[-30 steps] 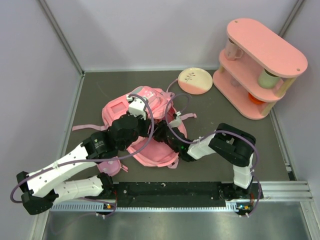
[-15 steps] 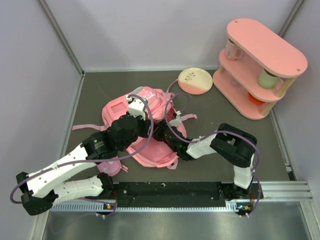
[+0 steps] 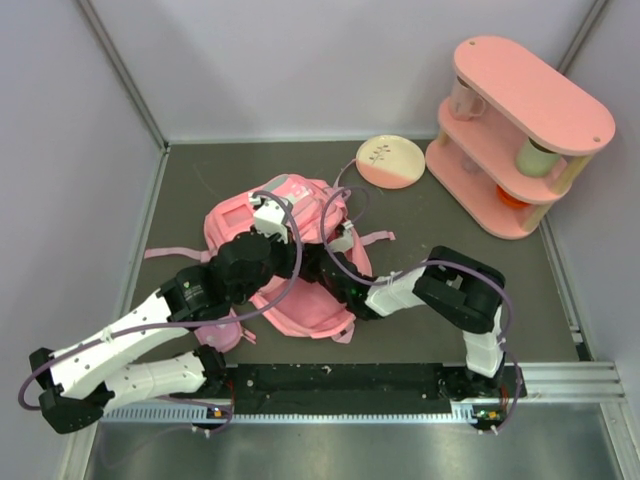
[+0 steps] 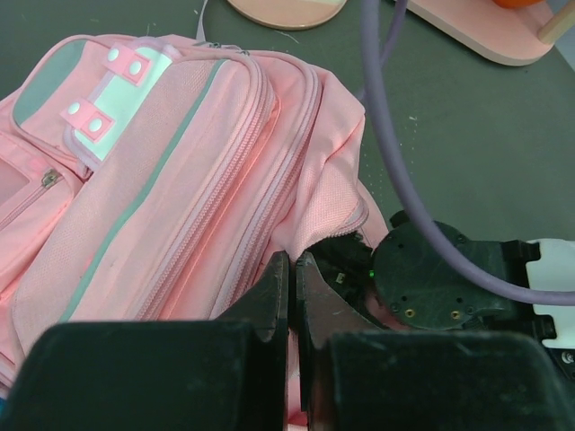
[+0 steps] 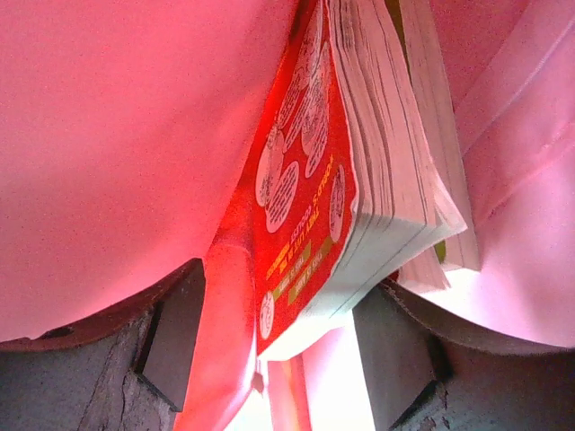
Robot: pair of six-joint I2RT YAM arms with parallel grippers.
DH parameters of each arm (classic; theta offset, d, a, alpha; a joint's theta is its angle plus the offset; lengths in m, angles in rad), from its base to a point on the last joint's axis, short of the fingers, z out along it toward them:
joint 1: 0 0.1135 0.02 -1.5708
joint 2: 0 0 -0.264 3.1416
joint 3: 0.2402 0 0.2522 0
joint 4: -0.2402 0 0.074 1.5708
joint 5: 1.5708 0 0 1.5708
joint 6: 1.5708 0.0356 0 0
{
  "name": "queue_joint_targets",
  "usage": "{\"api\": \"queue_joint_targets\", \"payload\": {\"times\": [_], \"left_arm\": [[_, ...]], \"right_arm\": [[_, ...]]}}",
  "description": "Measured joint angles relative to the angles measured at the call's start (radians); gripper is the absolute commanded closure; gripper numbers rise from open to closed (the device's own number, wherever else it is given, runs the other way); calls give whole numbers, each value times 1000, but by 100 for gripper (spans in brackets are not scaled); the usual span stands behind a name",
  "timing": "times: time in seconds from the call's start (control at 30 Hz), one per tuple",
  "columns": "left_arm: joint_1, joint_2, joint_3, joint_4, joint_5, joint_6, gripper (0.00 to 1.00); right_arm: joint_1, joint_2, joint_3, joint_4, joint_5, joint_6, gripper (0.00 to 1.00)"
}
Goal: Pack the student bag
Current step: Place the book in the student bag.
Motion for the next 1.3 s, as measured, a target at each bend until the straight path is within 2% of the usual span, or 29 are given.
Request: {"api": "queue_joint_targets", "payload": {"times": [0.17, 0.3, 0.37, 0.47, 0.5, 0.67, 0.83, 1.07, 1.17, 1.23, 1.3], "left_arm": [[0, 0, -8, 1, 7, 0, 100], [0, 6, -8, 1, 8, 0, 100], [0, 6, -8, 1, 8, 0, 100], [0, 5, -11, 2, 7, -4, 100], [0, 3, -14, 3, 7, -5, 100], [0, -12, -26, 4, 7, -14, 100], [0, -13, -27, 4, 7, -22, 100], [0, -16, -28, 4, 8, -23, 100], [0, -16, -28, 4, 9, -23, 100], [0, -16, -28, 2, 8, -23, 100], [1, -16, -28, 2, 7, -23, 100]], "right_arm": [[2, -44, -64, 37, -11, -25, 33], [4, -65, -80, 28, -22, -48, 24], [6, -80, -106, 12, -23, -59, 25], [5, -95, -146, -7, -21, -71, 34], [6, -95, -153, -12, -21, -76, 40], [5, -95, -154, -19, -23, -99, 44], [5, -94, -146, -20, -32, -112, 64], [6, -43, -38, -35, -78, -114, 71], [13, -11, -3, -47, -100, -113, 70], [15, 0, 13, -48, -108, -113, 66], [16, 3, 16, -41, -112, -114, 55]]}}
